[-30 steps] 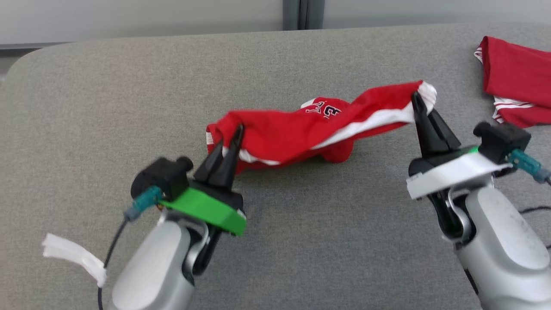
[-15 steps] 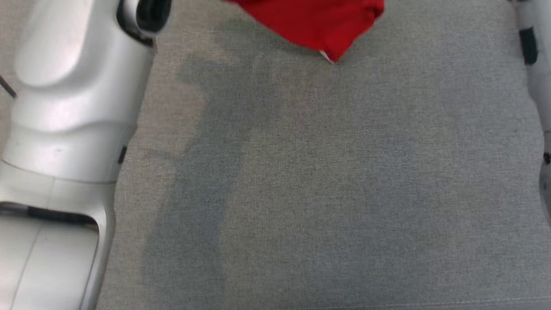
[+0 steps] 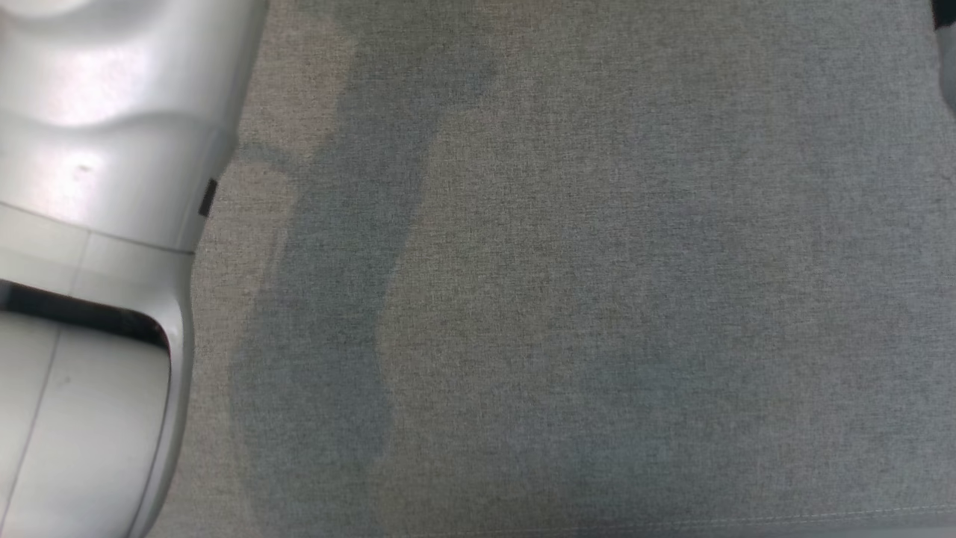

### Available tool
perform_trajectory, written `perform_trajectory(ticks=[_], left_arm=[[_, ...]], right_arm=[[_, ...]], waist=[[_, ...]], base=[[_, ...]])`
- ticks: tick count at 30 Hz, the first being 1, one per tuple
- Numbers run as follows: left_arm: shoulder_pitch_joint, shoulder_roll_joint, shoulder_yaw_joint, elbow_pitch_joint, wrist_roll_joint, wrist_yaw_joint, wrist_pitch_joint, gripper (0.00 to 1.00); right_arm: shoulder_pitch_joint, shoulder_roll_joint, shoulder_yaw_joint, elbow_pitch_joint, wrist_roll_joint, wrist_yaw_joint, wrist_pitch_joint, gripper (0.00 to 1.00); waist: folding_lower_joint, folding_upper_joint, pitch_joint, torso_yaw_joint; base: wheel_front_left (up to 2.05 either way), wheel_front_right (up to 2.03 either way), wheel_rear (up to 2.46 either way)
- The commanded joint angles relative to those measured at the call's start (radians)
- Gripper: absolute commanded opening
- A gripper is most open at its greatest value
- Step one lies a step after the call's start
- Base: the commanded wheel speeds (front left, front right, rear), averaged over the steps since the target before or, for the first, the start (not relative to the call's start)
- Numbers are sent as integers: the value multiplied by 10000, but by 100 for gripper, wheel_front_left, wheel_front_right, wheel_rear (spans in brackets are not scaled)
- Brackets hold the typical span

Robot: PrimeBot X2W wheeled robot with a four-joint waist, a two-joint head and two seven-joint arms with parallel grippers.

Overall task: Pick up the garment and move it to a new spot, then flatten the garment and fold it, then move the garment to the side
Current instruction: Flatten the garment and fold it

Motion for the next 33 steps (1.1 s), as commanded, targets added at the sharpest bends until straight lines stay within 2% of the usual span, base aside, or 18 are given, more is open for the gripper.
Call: perform_trajectory(ticks=[1, 5, 12, 18, 22, 28, 33], left_arm=[[536, 13, -103, 21, -127, -24, -105, 0], [1873, 87, -165, -322, -310, -24, -174, 0], [5388, 142, 567, -1913, 459, -24, -166, 0], [8774, 72, 1252, -3310, 1041, -23, -167, 0], [10491, 59, 1610, -4010, 1194, -21, -169, 0], [12888, 35, 1540, -4907, 1566, 47, -170, 0], [14238, 26, 1292, -5468, 1636, 164, -171, 0]], right_arm=[[503, -49, 96, 53, 216, -5, -103, 0], [1881, -175, 579, -189, 584, -3, -196, 0], [4971, -665, 788, -1618, 1179, -3, -197, 0], [8099, -1026, 371, -3231, 1548, -8, -200, 0], [9869, -1096, 131, -4147, 1563, -9, -201, 0], [12527, -1064, -728, -5531, 1401, -14, -204, 0], [14282, -818, -1359, -6729, 845, -14, -204, 0]], waist=[[-2, 0, -55, -15], [-2, 0, -251, -95], [-2, 0, -930, -199], [-2, 0, -1551, -241], [-2, 0, -1982, -274], [-2, 0, -2725, -211], [-2, 0, -3105, -144]], base=[[0, 0, 0], [0, 0, 0], [0, 0, 0], [0, 0, 0], [0, 0, 0], [0, 0, 0], [0, 0, 0]])
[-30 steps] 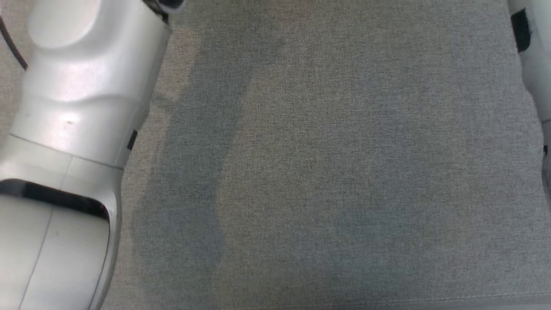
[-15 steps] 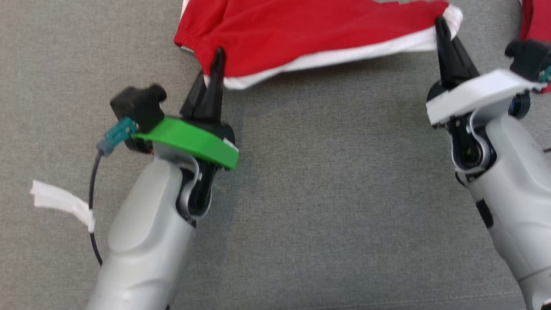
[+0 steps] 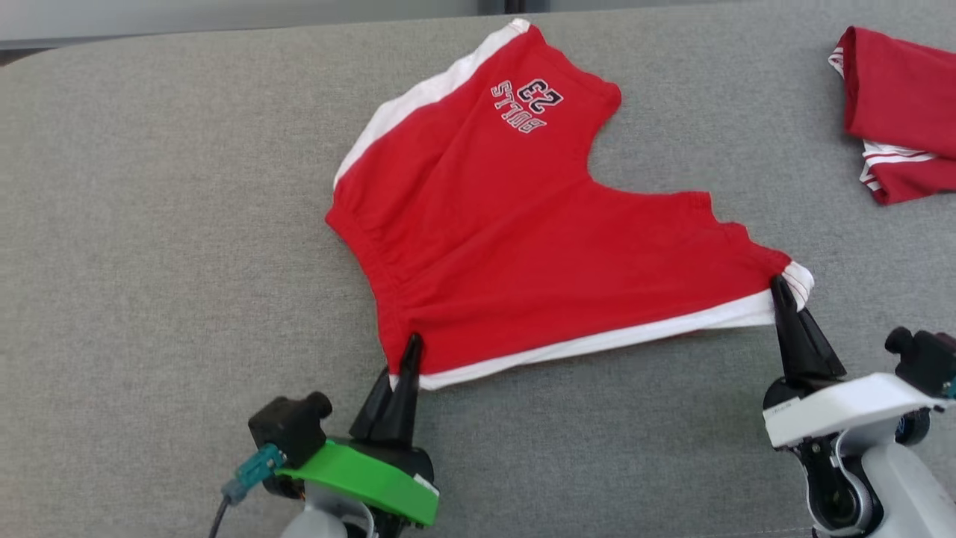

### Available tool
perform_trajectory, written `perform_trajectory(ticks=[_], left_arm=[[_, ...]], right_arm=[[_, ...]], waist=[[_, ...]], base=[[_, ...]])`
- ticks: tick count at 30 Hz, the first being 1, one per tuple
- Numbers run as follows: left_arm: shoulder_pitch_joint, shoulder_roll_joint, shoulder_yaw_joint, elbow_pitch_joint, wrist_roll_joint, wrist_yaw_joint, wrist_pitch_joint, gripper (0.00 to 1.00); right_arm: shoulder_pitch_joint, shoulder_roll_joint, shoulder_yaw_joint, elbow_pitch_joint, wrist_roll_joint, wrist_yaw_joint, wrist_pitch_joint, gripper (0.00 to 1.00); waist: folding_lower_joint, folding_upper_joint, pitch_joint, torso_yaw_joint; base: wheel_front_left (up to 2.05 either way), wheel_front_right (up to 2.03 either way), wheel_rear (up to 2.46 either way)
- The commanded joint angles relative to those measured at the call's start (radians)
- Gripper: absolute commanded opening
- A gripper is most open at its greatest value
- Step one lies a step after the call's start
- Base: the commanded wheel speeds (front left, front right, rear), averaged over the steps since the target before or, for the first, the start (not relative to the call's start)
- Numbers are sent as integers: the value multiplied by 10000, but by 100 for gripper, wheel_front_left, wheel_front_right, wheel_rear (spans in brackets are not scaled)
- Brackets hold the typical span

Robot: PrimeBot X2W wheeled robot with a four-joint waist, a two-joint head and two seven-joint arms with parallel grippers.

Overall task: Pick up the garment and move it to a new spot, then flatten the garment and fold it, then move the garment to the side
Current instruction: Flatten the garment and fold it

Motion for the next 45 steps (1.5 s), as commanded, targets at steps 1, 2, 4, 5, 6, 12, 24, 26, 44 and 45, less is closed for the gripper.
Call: perform_trajectory(ticks=[1, 2, 4, 5, 6, 12, 24, 26, 44, 45], left_arm=[[361, 82, -52, -128, 15, 83, -55, 0], [511, 82, -126, -207, 41, 105, -55, 0], [761, 81, -182, -370, 46, 196, -54, 0], [881, 82, -165, -458, -24, 231, -55, 0], [948, 80, -164, -507, -39, 246, -55, 0], [635, 80, -416, -415, -99, 234, -43, 0], [-1064, 73, -885, -704, -1496, 372, -50, 0], [-1384, 73, -930, -803, -1803, 454, -49, 0], [-4172, 65, -1530, -527, -3014, 980, -43, 0], [-4299, 65, -1574, -462, -3042, 1004, -43, 0]], right_arm=[[466, 125, -297, -261, -117, -24, -30, 0], [709, 264, -454, -461, -180, -24, -30, 0], [1158, 467, -749, -832, -333, -24, -30, 0], [1352, 567, -852, -1006, -394, -24, -30, 0], [1466, 620, -926, -1109, -459, -24, -30, 0], [1199, 644, -1346, -1393, -915, -24, 209, 0], [-2306, 142, -590, -307, -1572, -21, 988, 0], [-3044, 108, -397, 132, -1645, -19, 1214, 0], [-9385, 218, 809, 5352, -2238, -20, 1566, 0], [-9601, 238, 847, 5730, -2269, -20, 1557, 0]], waist=[[1, 0, -313, 93], [1, 0, -344, 110], [1, 0, -394, 134], [1, 0, -405, 139], [1, 0, -403, 134], [1, 0, -294, 247], [1, 0, 680, 999], [1, 0, 902, 1174], [1, 0, 2643, 2430], [1, 0, 2707, 2471]], base=[[0, 0, 0], [0, 0, 0], [0, 0, 0], [0, 0, 0], [0, 0, 0], [0, 0, 0], [0, 0, 0], [0, 0, 0], [0, 0, 0], [0, 0, 0]])
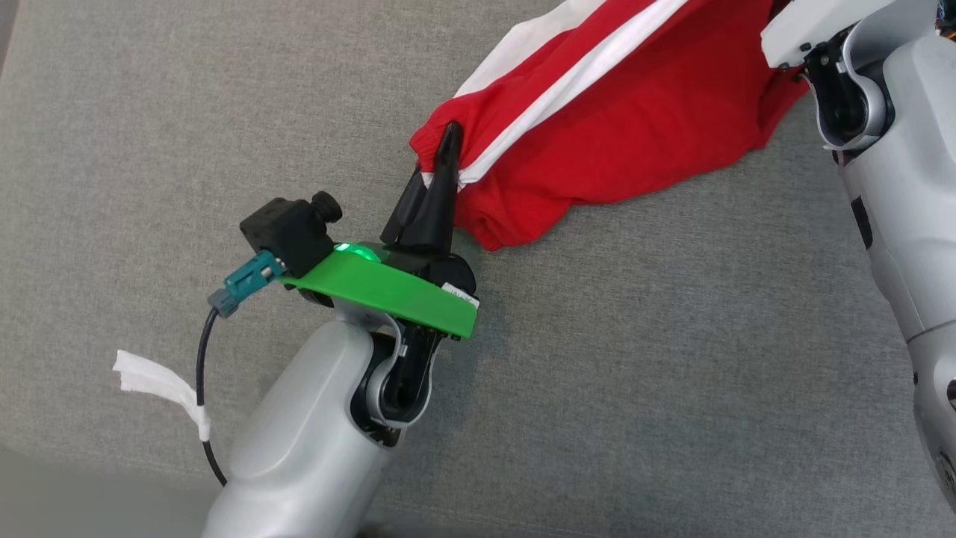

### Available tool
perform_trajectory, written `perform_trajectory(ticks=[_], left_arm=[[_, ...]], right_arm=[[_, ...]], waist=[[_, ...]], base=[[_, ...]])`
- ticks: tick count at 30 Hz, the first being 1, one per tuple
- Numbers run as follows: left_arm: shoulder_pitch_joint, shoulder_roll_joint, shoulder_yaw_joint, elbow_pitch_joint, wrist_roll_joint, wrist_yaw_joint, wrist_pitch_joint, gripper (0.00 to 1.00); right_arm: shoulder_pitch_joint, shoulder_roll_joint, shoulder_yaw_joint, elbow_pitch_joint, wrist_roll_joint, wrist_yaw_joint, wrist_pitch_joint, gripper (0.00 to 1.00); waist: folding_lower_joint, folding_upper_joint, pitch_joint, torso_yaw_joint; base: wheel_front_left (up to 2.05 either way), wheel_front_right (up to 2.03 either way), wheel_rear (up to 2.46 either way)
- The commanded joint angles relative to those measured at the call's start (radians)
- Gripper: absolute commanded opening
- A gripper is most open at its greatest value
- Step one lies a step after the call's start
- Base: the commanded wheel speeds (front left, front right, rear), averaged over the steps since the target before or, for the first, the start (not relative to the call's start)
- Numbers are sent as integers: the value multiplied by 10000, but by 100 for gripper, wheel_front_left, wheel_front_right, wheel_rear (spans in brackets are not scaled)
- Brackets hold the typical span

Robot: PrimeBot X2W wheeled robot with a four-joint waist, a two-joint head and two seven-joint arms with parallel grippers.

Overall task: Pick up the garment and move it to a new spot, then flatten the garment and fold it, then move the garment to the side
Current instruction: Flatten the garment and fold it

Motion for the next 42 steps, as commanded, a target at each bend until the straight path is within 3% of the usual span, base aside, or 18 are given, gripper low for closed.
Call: perform_trajectory(ticks=[1, 2, 3, 4, 11, 24, 32, 42], left_arm=[[-293, 48, -3, 82, -9, 80, -27, 0], [-434, 51, -54, 182, 255, 166, -27, 42], [-577, 46, -167, 267, 719, 214, -29, 76], [-598, 45, -148, 241, 782, 276, -29, 100], [15, 48, 328, -7, 1962, 573, -28, 100], [2231, 49, 2766, -1681, 4222, 643, -28, 100], [3145, 42, 4292, -2734, 5515, 1131, -28, 100], [3868, 45, 4505, -2756, 6343, 1490, -28, 100]], right_arm=[[-245, 18, 37, 437, -43, -12, -52, 0], [-415, 77, 117, 742, -53, -12, -76, 20], [-549, 109, 162, 931, -36, -12, -143, 85], [-698, 120, 229, 1162, -9, -12, -224, 100], [-589, -152, 1115, 1767, 204, -12, -829, 100], [527, -1884, 2885, 1641, 1098, -12, -1016, 100], [493, -1968, 3527, 1982, 1523, -12, -716, 100], [777, -1899, 4423, 2556, 1961, -9, 303, 100]], waist=[[0, 0, 373, 342], [0, 0, 397, 367], [0, 0, 414, 382], [0, 0, 427, 389], [0, 0, 173, 316], [0, 0, -294, 412], [0, 0, -255, 589], [0, 0, -297, 794]], base=[[0, 0, 0], [0, 0, 0], [0, 0, 0], [0, 0, 0], [0, 0, 0], [0, 0, 0], [0, 0, 0], [0, 0, 0]])
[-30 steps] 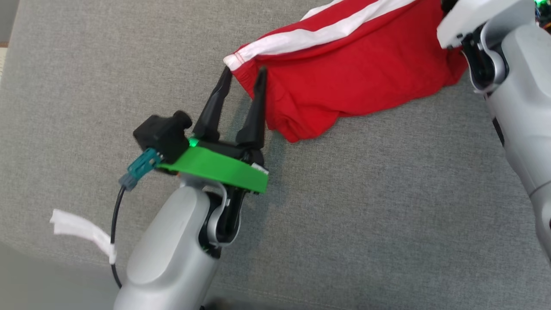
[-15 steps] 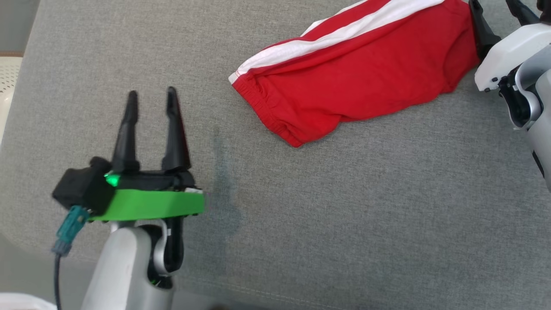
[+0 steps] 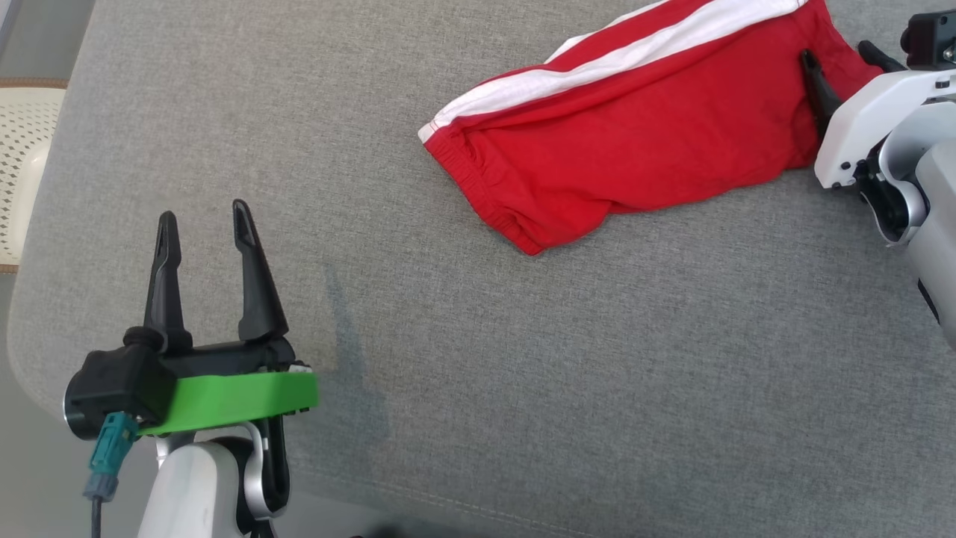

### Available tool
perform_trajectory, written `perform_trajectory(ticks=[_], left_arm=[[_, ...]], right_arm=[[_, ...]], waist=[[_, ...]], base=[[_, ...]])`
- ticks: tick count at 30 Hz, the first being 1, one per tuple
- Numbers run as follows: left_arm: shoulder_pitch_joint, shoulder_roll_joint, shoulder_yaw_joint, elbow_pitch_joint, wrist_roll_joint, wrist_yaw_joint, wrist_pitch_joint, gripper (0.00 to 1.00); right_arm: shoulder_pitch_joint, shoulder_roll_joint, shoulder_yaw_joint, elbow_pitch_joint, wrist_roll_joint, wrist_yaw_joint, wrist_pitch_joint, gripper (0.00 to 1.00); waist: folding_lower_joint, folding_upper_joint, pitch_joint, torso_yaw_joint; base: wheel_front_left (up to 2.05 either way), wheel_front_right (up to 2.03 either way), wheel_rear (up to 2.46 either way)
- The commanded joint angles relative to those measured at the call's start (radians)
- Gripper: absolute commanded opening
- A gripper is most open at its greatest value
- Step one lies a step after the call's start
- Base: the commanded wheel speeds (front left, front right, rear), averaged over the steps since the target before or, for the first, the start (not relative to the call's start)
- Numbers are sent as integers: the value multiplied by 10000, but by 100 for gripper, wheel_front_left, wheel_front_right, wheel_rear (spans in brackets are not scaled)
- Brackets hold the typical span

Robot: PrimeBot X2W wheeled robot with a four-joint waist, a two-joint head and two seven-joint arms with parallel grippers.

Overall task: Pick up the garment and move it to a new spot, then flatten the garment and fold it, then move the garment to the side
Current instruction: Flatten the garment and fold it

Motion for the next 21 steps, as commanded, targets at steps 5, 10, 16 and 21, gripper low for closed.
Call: perform_trajectory(ticks=[5, 10, 16, 21], left_arm=[[128, 39, -89, 242, 267, 52, -28, 100], [138, 39, -52, 483, 561, -41, -28, 100], [331, 40, 281, 673, 980, -243, -28, 100], [561, 42, 560, 704, 1138, -358, -28, 100]], right_arm=[[621, 168, 491, -244, 578, 3, 348, 0], [842, 89, 537, -574, 1105, 0, -227, 0], [1849, -225, 500, -1340, 2019, -3, -1207, 0], [2851, -467, 266, -1991, 2645, -3, -1598, 0]], waist=[[0, 0, -149, -73], [0, 0, -546, -378], [0, 0, -1272, -1212], [0, 0, -1719, -1869]], base=[[0, 0, 0], [0, 0, 0], [0, 0, 0], [0, 0, 0]])
